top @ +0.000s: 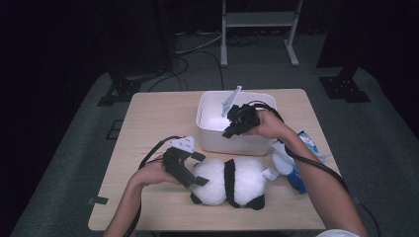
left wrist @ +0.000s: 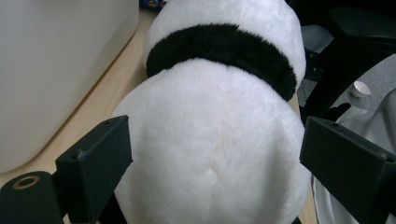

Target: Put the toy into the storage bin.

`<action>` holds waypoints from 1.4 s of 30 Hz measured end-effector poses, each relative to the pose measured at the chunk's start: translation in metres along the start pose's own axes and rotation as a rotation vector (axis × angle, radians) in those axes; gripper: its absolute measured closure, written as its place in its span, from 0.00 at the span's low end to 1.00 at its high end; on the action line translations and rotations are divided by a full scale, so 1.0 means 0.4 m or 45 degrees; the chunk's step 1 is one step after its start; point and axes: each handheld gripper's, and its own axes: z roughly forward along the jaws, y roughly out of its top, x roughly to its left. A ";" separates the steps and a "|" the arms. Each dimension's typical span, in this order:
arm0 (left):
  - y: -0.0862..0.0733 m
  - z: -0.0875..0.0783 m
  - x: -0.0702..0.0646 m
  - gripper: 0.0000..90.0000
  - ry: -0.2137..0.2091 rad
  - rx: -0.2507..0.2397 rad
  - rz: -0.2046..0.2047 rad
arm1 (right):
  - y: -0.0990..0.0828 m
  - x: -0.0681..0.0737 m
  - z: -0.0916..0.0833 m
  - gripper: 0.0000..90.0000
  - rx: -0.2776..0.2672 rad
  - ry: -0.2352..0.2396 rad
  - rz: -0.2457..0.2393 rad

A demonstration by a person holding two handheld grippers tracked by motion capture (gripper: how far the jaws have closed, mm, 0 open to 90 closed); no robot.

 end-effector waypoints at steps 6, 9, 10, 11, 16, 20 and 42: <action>0.001 0.000 -0.001 0.09 -0.003 0.006 0.006 | 0.015 0.018 0.008 0.95 0.003 0.027 -0.026; 0.000 -0.003 -0.001 0.09 -0.003 0.008 0.008 | 0.019 0.023 0.011 0.95 0.003 0.034 -0.045; 0.000 -0.003 -0.001 0.09 -0.001 0.008 0.007 | 0.020 0.025 0.011 0.95 0.005 0.038 -0.042; 0.000 -0.003 -0.001 0.09 -0.001 0.008 0.007 | 0.020 0.025 0.011 0.95 0.005 0.038 -0.042; -0.002 -0.008 -0.003 0.09 0.003 0.001 0.003 | 0.015 0.021 0.005 0.85 -0.021 0.039 -0.005; -0.006 -0.010 -0.001 0.09 0.003 0.000 -0.002 | 0.009 0.022 -0.016 0.76 -0.060 0.034 0.034; -0.010 -0.026 0.001 0.09 0.025 -0.009 -0.011 | -0.046 0.118 -0.134 0.50 -0.190 -0.018 0.103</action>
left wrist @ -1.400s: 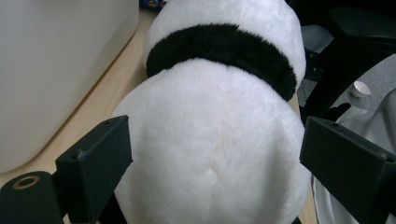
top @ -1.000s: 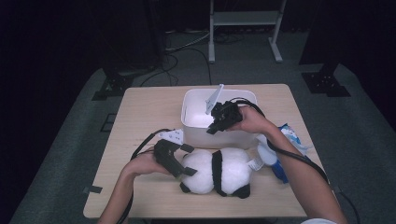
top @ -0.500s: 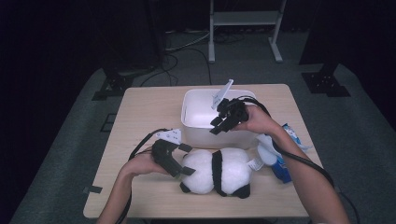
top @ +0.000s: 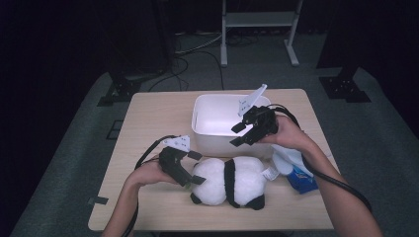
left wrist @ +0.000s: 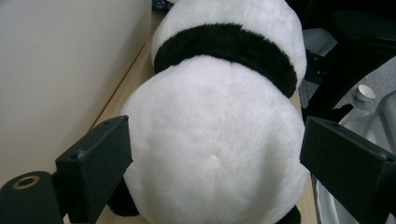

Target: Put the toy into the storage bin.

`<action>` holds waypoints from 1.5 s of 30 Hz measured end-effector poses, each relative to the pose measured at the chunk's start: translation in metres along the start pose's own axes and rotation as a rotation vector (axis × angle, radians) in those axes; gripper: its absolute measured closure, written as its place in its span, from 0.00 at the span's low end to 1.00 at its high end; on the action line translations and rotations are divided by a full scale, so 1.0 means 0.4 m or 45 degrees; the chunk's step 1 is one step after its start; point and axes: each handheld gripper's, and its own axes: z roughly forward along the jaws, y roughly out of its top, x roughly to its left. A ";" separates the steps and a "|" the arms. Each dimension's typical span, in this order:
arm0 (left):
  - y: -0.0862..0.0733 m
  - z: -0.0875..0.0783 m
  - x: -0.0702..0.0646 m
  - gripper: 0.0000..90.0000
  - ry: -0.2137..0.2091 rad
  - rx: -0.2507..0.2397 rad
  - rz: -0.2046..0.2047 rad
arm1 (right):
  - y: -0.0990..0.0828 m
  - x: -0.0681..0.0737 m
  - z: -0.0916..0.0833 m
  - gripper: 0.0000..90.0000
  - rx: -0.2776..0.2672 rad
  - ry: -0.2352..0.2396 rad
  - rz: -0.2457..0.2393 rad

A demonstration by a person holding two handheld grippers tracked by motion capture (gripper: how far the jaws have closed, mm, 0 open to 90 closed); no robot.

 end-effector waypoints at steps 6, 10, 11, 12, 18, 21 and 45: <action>-0.004 -0.006 0.004 0.09 0.016 -0.002 -0.009 | -0.008 0.036 0.026 0.47 0.036 0.049 -0.022; -0.005 -0.010 0.003 0.09 0.024 -0.002 -0.011 | -0.011 0.058 0.051 0.45 0.051 0.093 -0.033; -0.005 -0.010 0.003 0.09 0.024 -0.002 -0.011 | -0.011 0.058 0.051 0.45 0.051 0.093 -0.033; -0.006 -0.012 0.004 0.09 0.029 -0.001 -0.015 | -0.013 0.066 0.063 0.43 0.066 0.112 -0.033; -0.012 -0.016 0.009 0.09 0.042 0.002 -0.027 | -0.022 0.082 0.121 0.37 0.140 0.174 -0.013; -0.012 -0.017 0.008 0.09 0.043 -0.001 -0.027 | -0.027 0.085 0.140 0.35 0.178 0.180 -0.015; -0.017 -0.036 0.010 0.09 0.054 -0.018 -0.036 | -0.037 0.117 0.245 0.10 0.357 0.197 0.007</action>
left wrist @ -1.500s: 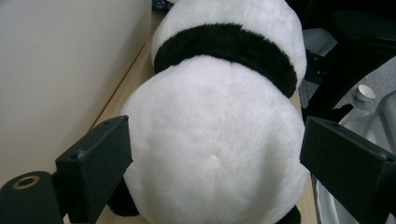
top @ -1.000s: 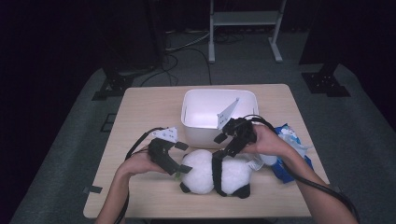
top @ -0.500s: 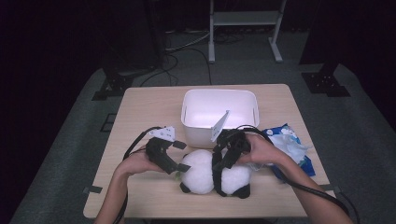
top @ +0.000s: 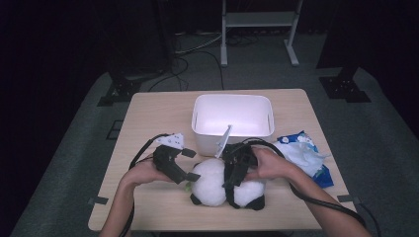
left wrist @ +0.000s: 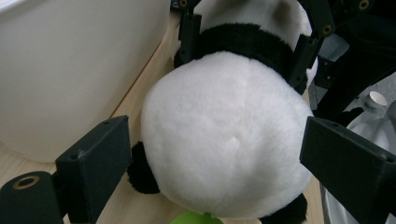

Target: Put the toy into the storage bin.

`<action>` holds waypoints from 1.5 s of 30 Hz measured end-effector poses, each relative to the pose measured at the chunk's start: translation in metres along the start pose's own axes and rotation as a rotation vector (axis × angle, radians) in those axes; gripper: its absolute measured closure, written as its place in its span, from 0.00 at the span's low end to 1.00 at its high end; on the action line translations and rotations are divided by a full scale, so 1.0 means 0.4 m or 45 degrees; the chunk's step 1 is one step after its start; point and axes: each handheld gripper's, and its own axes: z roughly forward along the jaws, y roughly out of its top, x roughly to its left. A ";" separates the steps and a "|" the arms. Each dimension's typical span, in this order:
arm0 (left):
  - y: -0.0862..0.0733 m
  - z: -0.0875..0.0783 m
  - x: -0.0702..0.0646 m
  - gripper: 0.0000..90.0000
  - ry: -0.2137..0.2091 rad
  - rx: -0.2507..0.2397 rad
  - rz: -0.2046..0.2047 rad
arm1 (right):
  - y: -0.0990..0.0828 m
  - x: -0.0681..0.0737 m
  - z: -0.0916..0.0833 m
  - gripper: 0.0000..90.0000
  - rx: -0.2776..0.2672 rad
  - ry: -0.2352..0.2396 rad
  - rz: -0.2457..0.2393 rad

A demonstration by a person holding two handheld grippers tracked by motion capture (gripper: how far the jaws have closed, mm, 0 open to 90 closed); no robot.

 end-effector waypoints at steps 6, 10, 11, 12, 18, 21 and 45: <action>-0.008 -0.006 0.008 0.09 0.008 -0.006 -0.015 | -0.001 -0.001 0.017 0.10 -0.003 0.011 -0.001; -0.010 -0.014 0.008 0.09 0.019 -0.017 -0.020 | 0.003 0.007 0.029 0.11 0.023 0.000 -0.014; -0.010 -0.016 0.007 0.09 0.021 -0.023 -0.026 | 0.003 0.008 0.032 0.11 0.029 0.000 -0.021; -0.011 -0.018 0.008 0.09 0.021 -0.024 -0.025 | 0.004 0.008 0.034 0.11 0.034 -0.003 -0.027; -0.013 -0.026 0.009 0.09 0.029 -0.032 -0.028 | 0.005 0.012 0.041 0.15 0.054 -0.001 -0.032; -0.015 -0.031 0.010 0.09 0.034 -0.040 -0.032 | 0.010 0.015 0.044 0.19 0.070 -0.011 -0.044; -0.026 -0.047 0.023 0.09 0.059 -0.048 -0.056 | -0.009 0.050 -0.006 0.55 -0.020 -0.081 -0.130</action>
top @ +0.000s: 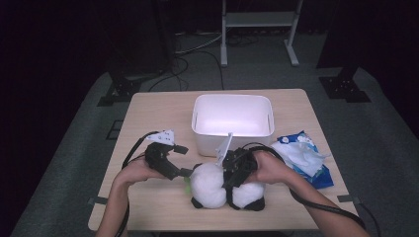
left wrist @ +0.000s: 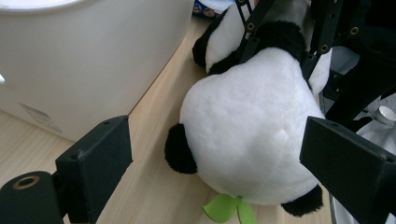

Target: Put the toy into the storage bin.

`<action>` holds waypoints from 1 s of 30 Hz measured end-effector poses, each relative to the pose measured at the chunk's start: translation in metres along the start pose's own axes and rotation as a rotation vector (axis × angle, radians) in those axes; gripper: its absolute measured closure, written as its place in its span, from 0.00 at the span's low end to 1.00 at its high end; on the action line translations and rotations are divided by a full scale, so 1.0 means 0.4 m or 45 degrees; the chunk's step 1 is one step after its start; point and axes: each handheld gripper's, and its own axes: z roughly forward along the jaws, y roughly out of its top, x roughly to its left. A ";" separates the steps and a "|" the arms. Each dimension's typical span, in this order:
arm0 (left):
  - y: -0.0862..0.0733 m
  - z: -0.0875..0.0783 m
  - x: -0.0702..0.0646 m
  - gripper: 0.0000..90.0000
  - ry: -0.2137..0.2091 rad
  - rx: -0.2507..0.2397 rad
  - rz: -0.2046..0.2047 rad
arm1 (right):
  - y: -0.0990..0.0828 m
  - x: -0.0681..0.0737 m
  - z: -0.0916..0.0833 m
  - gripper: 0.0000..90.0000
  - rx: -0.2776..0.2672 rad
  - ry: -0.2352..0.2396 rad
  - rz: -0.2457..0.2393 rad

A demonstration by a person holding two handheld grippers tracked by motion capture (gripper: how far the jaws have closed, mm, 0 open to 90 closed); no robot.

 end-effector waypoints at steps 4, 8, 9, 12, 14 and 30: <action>-0.004 -0.005 0.004 0.09 0.007 -0.006 -0.010 | -0.003 0.005 -0.008 0.56 -0.030 -0.007 -0.006; -0.007 -0.012 0.007 0.09 0.013 -0.011 -0.015 | -0.003 0.010 -0.019 0.56 -0.043 -0.010 -0.009; -0.007 -0.015 0.008 0.09 0.015 -0.010 -0.012 | -0.003 0.011 -0.022 0.56 -0.053 -0.017 -0.009; -0.009 -0.016 0.008 0.09 0.017 -0.016 -0.017 | -0.003 0.014 -0.038 0.56 -0.072 -0.020 -0.012; -0.010 -0.019 0.008 0.09 0.018 -0.015 -0.018 | -0.002 0.017 -0.048 0.56 -0.067 -0.018 -0.003; -0.022 -0.047 0.015 0.09 0.052 -0.047 -0.039 | 0.012 0.026 -0.146 0.57 -0.088 -0.058 -0.016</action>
